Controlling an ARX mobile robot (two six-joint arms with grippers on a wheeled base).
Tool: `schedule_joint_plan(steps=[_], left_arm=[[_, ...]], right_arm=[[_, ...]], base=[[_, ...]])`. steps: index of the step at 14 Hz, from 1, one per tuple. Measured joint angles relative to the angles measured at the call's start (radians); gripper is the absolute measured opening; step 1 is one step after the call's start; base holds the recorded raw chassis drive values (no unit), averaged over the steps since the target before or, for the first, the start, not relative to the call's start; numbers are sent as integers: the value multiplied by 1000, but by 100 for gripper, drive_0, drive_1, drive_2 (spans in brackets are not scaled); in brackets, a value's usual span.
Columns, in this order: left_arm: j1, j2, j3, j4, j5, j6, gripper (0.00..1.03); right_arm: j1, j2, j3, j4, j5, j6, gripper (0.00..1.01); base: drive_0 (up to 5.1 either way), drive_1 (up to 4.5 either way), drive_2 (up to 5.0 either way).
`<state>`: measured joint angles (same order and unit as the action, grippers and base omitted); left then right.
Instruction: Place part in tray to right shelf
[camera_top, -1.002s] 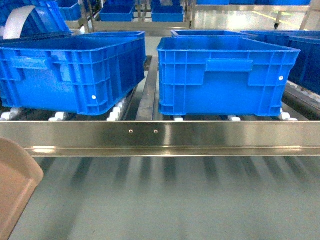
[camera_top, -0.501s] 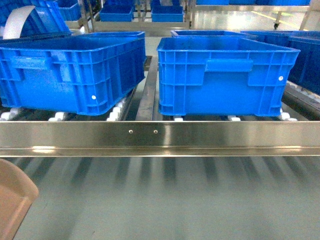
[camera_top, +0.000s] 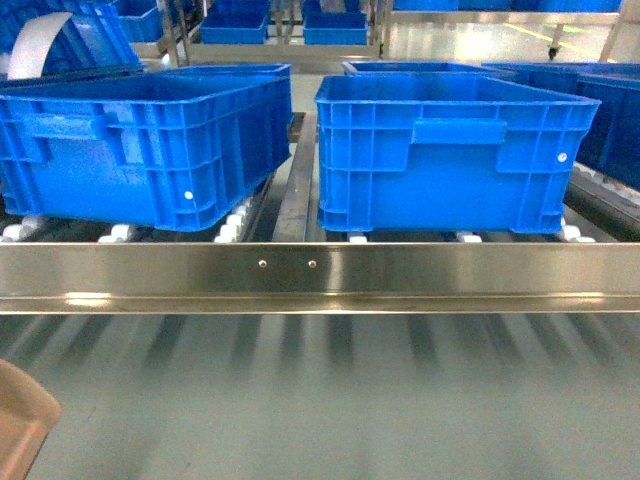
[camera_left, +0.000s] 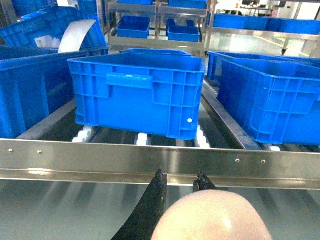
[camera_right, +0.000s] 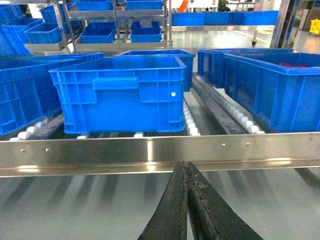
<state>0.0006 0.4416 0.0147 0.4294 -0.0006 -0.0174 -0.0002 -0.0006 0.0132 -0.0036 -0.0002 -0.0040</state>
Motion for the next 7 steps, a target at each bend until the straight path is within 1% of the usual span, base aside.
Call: schedule_joint_plan(steps=[4, 7], left_arm=[[0, -129, 0, -123, 0, 0, 13], [0, -199, 0, -191, 0, 0, 13]], right_arm=[[0, 0, 0, 0, 0, 0, 2], [0, 0, 0, 0, 0, 0, 2]], base=[[0, 0, 0], [0, 0, 0]])
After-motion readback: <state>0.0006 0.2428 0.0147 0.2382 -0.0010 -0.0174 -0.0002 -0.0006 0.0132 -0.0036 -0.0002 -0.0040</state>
